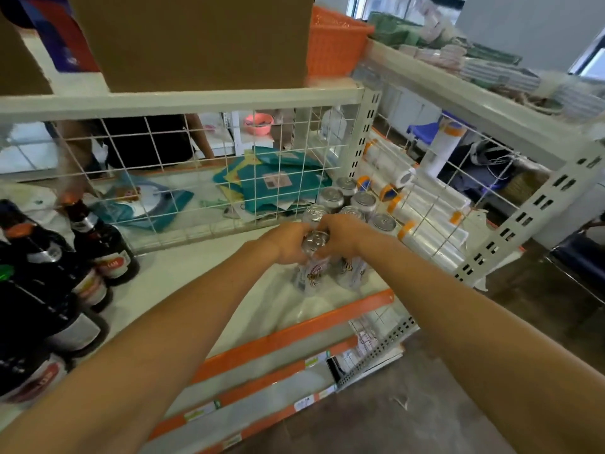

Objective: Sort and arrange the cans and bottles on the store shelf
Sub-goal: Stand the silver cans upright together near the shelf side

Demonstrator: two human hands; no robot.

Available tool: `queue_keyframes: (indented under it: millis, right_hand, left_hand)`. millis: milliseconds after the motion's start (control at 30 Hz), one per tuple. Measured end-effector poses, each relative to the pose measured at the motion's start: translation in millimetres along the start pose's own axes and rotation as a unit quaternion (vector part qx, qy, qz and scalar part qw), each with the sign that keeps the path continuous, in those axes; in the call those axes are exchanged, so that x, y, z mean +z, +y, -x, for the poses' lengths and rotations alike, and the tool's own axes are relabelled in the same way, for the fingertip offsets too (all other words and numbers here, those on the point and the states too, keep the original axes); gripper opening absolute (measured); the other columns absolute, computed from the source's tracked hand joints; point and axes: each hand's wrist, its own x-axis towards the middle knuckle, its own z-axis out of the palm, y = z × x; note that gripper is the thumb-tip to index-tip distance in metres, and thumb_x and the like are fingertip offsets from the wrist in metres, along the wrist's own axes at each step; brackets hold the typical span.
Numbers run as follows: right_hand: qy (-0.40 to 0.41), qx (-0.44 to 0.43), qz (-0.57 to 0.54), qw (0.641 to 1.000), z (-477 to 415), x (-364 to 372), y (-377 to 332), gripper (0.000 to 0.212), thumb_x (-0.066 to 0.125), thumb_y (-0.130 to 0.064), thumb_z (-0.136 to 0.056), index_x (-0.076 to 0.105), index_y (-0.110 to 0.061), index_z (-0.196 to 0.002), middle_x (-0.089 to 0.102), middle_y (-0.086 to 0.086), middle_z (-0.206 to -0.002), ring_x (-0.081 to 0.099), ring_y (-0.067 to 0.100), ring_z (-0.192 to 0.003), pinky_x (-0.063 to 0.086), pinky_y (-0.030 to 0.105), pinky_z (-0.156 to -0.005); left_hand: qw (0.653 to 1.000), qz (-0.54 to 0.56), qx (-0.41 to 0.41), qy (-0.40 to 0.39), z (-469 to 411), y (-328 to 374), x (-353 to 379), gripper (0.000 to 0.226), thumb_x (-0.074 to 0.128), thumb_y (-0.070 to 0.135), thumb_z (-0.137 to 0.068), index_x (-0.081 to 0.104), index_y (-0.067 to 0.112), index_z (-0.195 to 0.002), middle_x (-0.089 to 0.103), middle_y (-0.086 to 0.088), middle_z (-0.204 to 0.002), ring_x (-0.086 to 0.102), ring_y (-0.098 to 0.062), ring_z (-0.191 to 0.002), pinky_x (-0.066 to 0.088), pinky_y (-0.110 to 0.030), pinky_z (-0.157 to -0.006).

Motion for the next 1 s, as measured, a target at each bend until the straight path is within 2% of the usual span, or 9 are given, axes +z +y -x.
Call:
queue_keyframes:
  millis: [133,267,400,500,600,667,767,933,1000]
  right_hand:
    - [-0.009,-0.005,0.066,0.998,-10.3,1.1,-2.1,0.051,0.081,-0.053,-0.068,0.064,-0.016,-0.1,0.072,0.003,-0.089,0.066,0.02,-0.08,0.052,0.033,-0.068]
    - [-0.009,-0.043,0.082,0.996,-17.8,-1.3,1.8,0.052,0.083,-0.052,-0.068,0.063,-0.017,-0.1,0.061,-0.002,-0.088,0.06,0.021,-0.084,0.045,0.032,-0.07]
    - [-0.006,-0.074,0.094,0.993,-20.5,-3.0,6.0,0.045,0.082,-0.051,-0.071,0.056,-0.019,-0.089,0.058,-0.002,-0.086,0.057,0.021,-0.081,0.042,0.032,-0.068]
    - [-0.022,-0.076,0.078,0.994,-21.7,-6.5,8.8,0.043,0.082,-0.051,-0.071,0.055,-0.019,-0.085,0.057,-0.004,-0.076,0.058,0.018,-0.073,0.041,0.027,-0.059]
    - [-0.028,-0.1,0.088,0.991,-24.5,-6.9,9.5,0.046,0.081,-0.054,-0.07,0.053,-0.019,-0.076,0.059,-0.001,-0.079,0.06,0.021,-0.079,0.043,0.031,-0.068]
    - [-0.025,-0.108,0.085,0.99,-23.7,-4.6,9.9,0.046,0.08,-0.055,-0.07,0.052,-0.02,-0.072,0.062,0.0,-0.073,0.06,0.019,-0.075,0.043,0.033,-0.069]
    - [-0.027,-0.118,0.07,0.99,-23.1,-3.3,12.9,0.045,0.078,-0.057,-0.073,0.055,-0.018,-0.072,0.065,0.001,-0.067,0.061,0.017,-0.069,0.045,0.031,-0.069]
    - [-0.027,-0.14,0.077,0.987,-26.5,-0.1,14.9,0.048,0.074,-0.062,-0.074,0.064,-0.015,-0.081,0.069,0.001,-0.071,0.065,0.014,-0.068,0.046,0.029,-0.067]
    - [-0.058,-0.145,0.07,0.985,-24.9,-6.8,16.1,0.047,0.073,-0.062,-0.075,0.065,-0.016,-0.081,0.071,0.002,-0.072,0.068,0.014,-0.064,0.048,0.028,-0.063]
  left_hand:
    - [1.0,-0.015,0.018,-0.011,-2.8,-1.8,-0.2,0.077,0.088,0.022,-0.067,0.051,0.02,-0.135,0.063,0.0,-0.122,0.06,-0.02,-0.107,0.049,-0.034,-0.092]
    - [0.999,-0.038,0.018,0.029,-2.5,-7.2,5.7,0.074,0.088,0.033,-0.065,0.053,0.023,-0.13,0.064,0.001,-0.119,0.059,-0.021,-0.105,0.051,-0.042,-0.091]
    - [0.997,-0.069,0.006,0.037,-4.5,-8.9,9.0,0.074,0.087,0.037,-0.067,0.053,0.024,-0.131,0.063,0.0,-0.119,0.057,-0.022,-0.105,0.05,-0.044,-0.09]
    - [0.996,-0.079,-0.01,0.031,-4.3,-5.0,8.1,0.079,0.087,0.035,-0.069,0.051,0.022,-0.138,0.063,-0.003,-0.125,0.057,-0.019,-0.1,0.049,-0.041,-0.092]
    - [0.996,-0.078,-0.011,0.028,-2.4,-4.6,6.2,0.084,0.087,0.032,-0.07,0.047,0.021,-0.143,0.063,-0.004,-0.128,0.054,-0.014,-0.092,0.047,-0.032,-0.089]
    - [0.996,-0.084,-0.012,0.023,-0.9,-4.9,4.5,0.087,0.086,0.031,-0.072,0.043,0.023,-0.147,0.062,-0.004,-0.132,0.05,-0.012,-0.09,0.044,-0.029,-0.087]
    - [0.996,-0.093,-0.014,0.008,0.5,-6.2,4.3,0.09,0.085,0.033,-0.074,0.037,0.028,-0.15,0.059,-0.002,-0.136,0.056,-0.017,-0.1,0.044,-0.031,-0.091]
    - [0.995,-0.1,-0.025,-0.003,4.3,0.2,2.6,0.087,0.08,0.033,-0.08,0.031,0.03,-0.152,0.055,-0.001,-0.141,0.045,-0.008,-0.089,0.036,-0.024,-0.084]
    - [0.995,-0.1,-0.021,-0.004,8.2,3.6,1.9,0.087,0.08,0.036,-0.08,0.032,0.031,-0.151,0.056,0.001,-0.14,0.046,-0.007,-0.088,0.036,-0.024,-0.083]
